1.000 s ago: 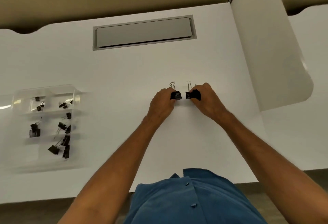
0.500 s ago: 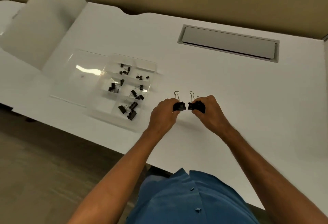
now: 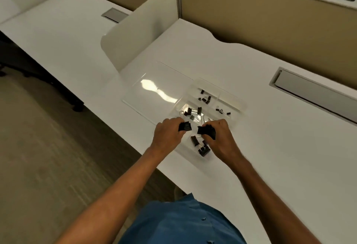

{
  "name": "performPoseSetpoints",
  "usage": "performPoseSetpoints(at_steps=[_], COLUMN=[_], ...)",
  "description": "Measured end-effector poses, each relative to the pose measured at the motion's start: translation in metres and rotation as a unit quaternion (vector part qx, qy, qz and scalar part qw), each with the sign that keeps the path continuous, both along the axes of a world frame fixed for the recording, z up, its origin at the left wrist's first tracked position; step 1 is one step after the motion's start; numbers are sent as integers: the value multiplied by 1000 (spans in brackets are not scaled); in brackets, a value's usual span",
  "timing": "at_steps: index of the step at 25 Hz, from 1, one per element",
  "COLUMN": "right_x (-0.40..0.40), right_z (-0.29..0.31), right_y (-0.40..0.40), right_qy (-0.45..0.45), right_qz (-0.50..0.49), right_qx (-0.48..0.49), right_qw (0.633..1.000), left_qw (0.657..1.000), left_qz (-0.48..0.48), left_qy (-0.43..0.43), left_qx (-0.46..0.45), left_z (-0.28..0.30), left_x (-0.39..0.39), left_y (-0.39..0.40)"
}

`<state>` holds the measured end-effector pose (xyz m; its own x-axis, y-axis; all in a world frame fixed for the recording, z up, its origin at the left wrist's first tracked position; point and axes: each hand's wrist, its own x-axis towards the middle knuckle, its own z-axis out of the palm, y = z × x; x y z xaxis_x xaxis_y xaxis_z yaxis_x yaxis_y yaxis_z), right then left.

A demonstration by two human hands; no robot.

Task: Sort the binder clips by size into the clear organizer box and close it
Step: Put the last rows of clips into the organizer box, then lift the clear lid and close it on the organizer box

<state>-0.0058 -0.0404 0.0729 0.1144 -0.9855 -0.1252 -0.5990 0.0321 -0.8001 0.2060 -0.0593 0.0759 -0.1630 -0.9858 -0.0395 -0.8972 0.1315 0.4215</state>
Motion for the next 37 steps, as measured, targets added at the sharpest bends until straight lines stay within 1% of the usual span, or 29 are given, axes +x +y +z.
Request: performPoseSetpoints(at_steps=[3, 6, 10, 13, 16, 20, 25, 28, 33, 35, 37], right_x=[30, 49, 62, 66, 67, 73, 82, 87, 91, 94, 105], right_z=[0, -4, -19, -28, -31, -32, -40, -37, -19, -6, 5], right_y=[-19, -32, -40, -45, -51, -57, -53, -52, -63, -72, -88], right_qy=[1, 34, 98, 148, 172, 229, 266, 251, 247, 205, 141], right_qz=[24, 67, 140, 163, 176, 194, 229, 233, 232, 210, 160], right_qx=[-8, -31, -62, -68, -75, -103, -158, -140, -96, -79, -60], right_qw=[1000, 997, 983, 973, 966, 948, 923, 929, 936, 953, 975], left_qw=[998, 993, 991, 990, 996, 999, 998, 994, 990, 988, 985], left_qz=[-10, -27, -40, -42, -34, -17, 9, 12, 48, 70, 87], left_qy=[-67, -112, -126, -129, -87, -39, 62, 108, 131, 137, 145], left_qx=[8, 18, 29, 28, 14, -3, 0, 1, -10, -15, -12], left_z=[-11, -23, -31, -33, -36, -39, -41, -43, -49, -51, -53], left_x=[17, 21, 20, 21, 27, 43, 55, 64, 88, 101, 117], left_y=[-16, -27, -35, -38, -36, -32, -35, -38, -52, -64, -79])
